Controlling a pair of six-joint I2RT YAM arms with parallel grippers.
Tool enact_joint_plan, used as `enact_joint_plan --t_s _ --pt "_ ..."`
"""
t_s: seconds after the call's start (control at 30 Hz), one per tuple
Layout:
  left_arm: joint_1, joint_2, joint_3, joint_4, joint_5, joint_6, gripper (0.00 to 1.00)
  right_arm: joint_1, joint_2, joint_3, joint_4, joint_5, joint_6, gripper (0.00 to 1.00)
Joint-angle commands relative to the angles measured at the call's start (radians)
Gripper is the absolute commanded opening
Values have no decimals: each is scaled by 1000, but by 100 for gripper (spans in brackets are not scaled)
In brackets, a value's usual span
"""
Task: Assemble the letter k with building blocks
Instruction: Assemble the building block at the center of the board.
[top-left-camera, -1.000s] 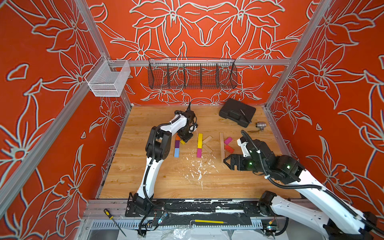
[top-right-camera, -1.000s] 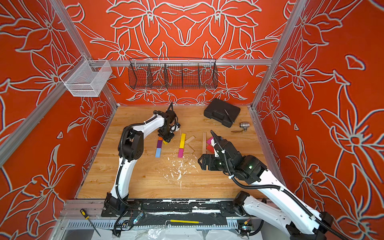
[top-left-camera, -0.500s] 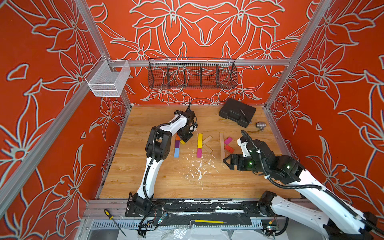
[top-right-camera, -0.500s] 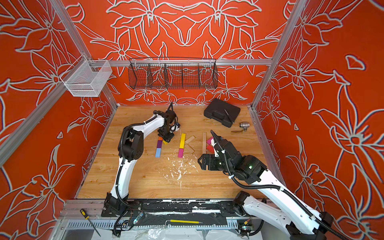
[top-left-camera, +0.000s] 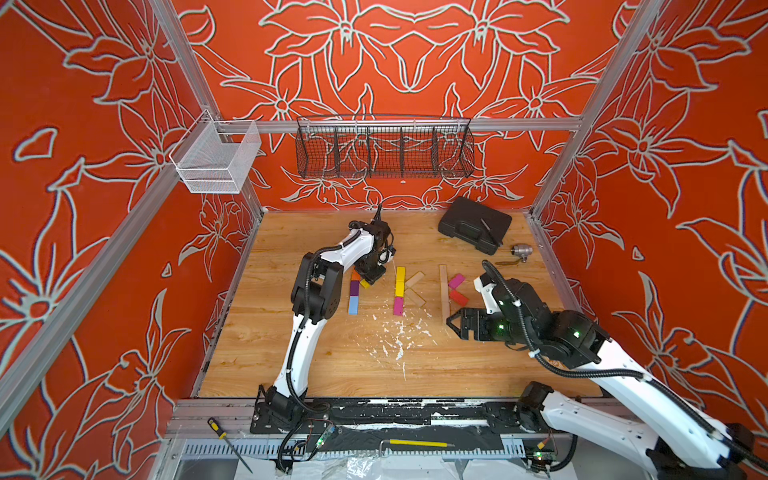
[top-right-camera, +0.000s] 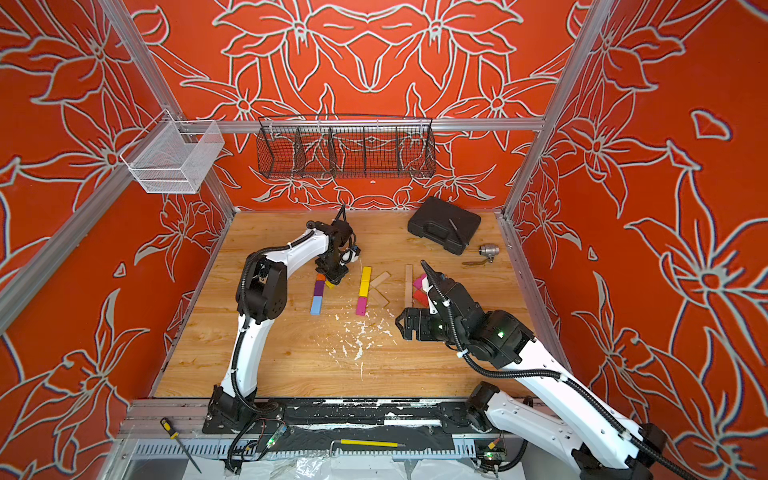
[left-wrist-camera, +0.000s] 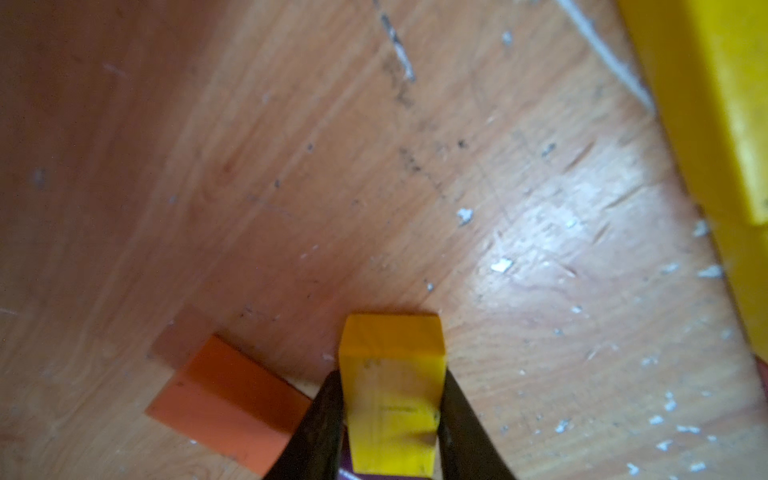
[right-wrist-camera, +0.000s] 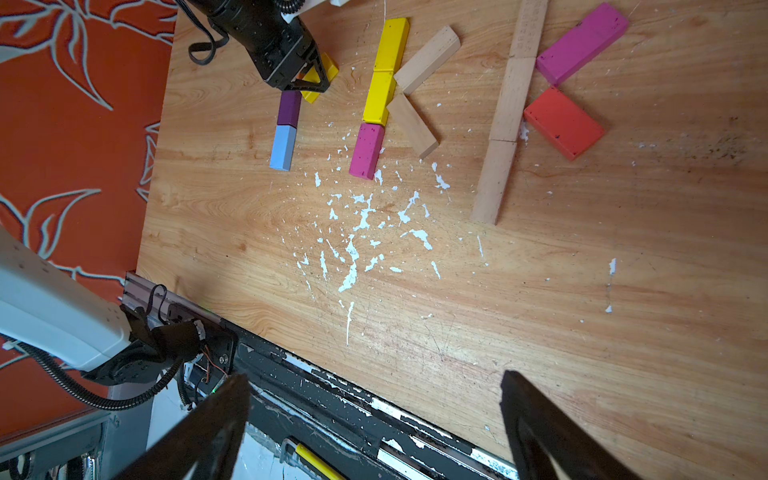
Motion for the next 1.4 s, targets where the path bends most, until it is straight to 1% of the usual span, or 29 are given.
enact_joint_plan --t_s 0.0,0.57,0.73,0.97,1.13,1.23,1.3,1.37 --pt "5 -21 -4 -26 -10 1 36 -2 -4 -13 0 3 20 96" --pt "6 -20 -7 -27 -12 1 37 -2 -2 -17 3 4 23 96" --pt "5 -22 -3 -25 -2 -6 42 -3 2 -16 4 2 21 96" --pt "5 -28 9 -26 21 -13 46 -2 2 -17 3 2 21 96" --pt "6 -47 20 -30 44 -21 54 -2 2 -18 3 0 21 96" --pt "5 -69 39 -41 68 -36 61 -3 1 -17 3 2 22 96" --pt "4 -96 50 -41 99 -52 63 -2 1 -16 6 7 21 96" --pt "2 -132 58 -36 130 -79 63 -3 -1 -11 -7 38 28 96"
